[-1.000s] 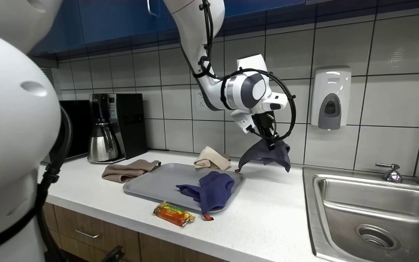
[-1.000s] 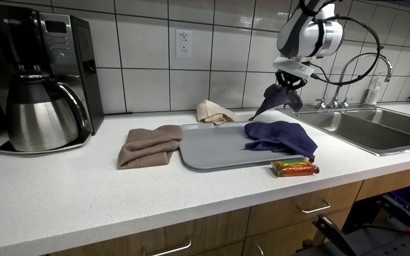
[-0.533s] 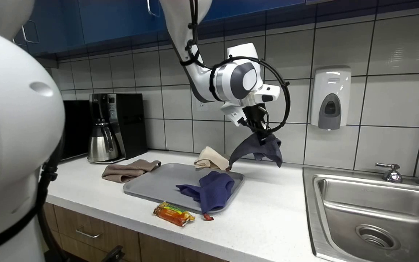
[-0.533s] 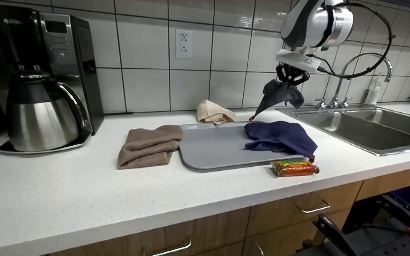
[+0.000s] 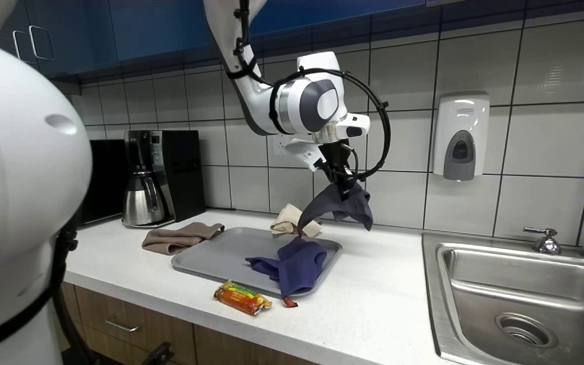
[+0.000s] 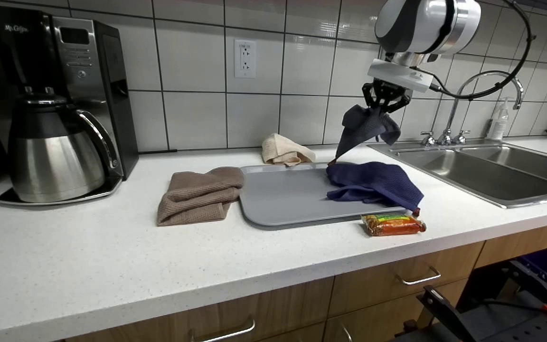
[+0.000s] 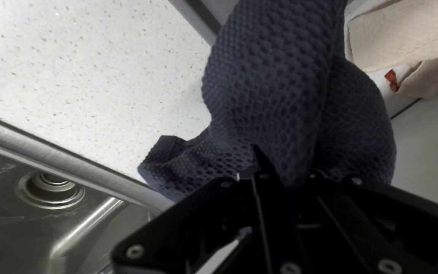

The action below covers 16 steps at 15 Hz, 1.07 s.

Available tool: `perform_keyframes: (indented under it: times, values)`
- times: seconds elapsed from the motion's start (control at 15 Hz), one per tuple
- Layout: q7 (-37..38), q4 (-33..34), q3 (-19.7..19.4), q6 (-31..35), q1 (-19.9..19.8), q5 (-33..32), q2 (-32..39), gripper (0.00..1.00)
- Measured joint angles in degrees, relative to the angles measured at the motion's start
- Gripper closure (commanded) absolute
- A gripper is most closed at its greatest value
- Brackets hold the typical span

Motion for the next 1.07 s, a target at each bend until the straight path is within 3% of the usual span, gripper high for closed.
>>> perform_keyframes:
  times: [0.6, 1.07]
  values:
    - [-3.2, -5.6, 3.9, -0.8, 0.1, -1.7, -2.3, 0.98]
    - [-2.5, -5.8, 4.1, -1.0, 1.5, -8.6, 0.8, 0.98]
